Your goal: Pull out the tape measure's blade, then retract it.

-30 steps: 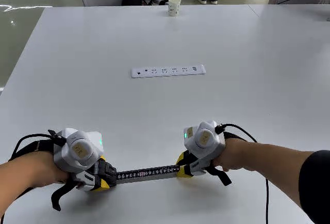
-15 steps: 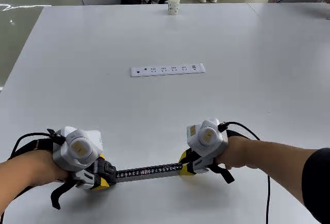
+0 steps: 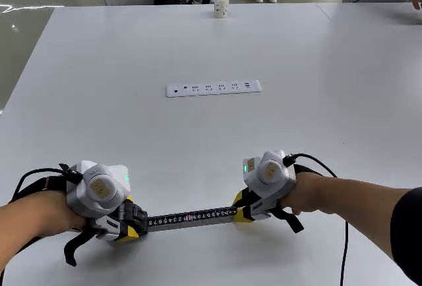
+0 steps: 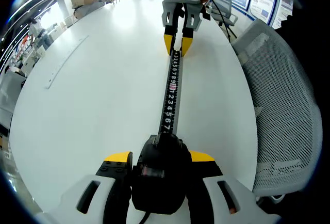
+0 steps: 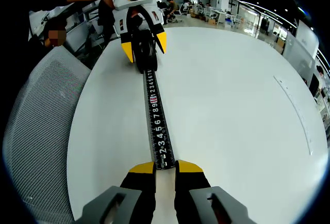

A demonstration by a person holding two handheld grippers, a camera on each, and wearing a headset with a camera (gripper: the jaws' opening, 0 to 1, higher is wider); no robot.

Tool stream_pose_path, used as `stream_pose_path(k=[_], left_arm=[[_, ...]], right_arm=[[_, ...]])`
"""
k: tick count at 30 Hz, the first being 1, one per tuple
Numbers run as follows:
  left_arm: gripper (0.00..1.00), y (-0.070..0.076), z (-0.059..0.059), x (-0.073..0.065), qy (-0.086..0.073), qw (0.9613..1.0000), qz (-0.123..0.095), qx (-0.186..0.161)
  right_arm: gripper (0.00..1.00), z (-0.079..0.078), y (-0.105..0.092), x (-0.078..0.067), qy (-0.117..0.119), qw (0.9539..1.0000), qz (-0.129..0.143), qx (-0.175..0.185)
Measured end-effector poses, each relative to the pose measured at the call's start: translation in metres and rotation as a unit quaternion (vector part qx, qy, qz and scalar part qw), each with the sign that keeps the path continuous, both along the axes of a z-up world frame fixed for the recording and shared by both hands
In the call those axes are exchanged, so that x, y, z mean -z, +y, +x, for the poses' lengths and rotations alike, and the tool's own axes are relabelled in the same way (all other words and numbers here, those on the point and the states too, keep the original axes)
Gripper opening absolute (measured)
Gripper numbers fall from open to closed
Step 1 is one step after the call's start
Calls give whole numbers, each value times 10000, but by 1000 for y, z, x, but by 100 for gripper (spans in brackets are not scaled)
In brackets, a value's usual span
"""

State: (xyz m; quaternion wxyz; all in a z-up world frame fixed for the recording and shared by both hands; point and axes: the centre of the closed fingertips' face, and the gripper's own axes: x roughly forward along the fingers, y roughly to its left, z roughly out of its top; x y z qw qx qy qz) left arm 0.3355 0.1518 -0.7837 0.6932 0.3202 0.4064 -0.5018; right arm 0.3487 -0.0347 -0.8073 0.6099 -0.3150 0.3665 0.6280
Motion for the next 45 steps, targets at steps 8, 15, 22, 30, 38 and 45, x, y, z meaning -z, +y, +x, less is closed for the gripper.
stream_pose_path(k=[8, 15, 22, 30, 38, 45], left_arm=[[37, 0, 0, 0, -7, 10000, -7, -2], [37, 0, 0, -1, -5, 10000, -6, -1], [37, 0, -1, -1, -7, 10000, -6, -2], [37, 0, -1, -1, 0, 10000, -6, -5], [37, 1, 0, 0, -1, 10000, -13, -13], [37, 1, -1, 0, 4, 10000, -16, -24]], right_arm=[[9, 0, -4, -1, 6, 10000, -16, 22], [9, 0, -9, -2, 11, 10000, -29, 39], [9, 1, -13, -1, 13, 10000, -40, 67], [9, 1, -17, -1, 20, 9999, -44, 97], [9, 2, -20, 0, 26, 9999, -43, 108], [9, 3, -23, 0, 11, 9999, -56, 117]])
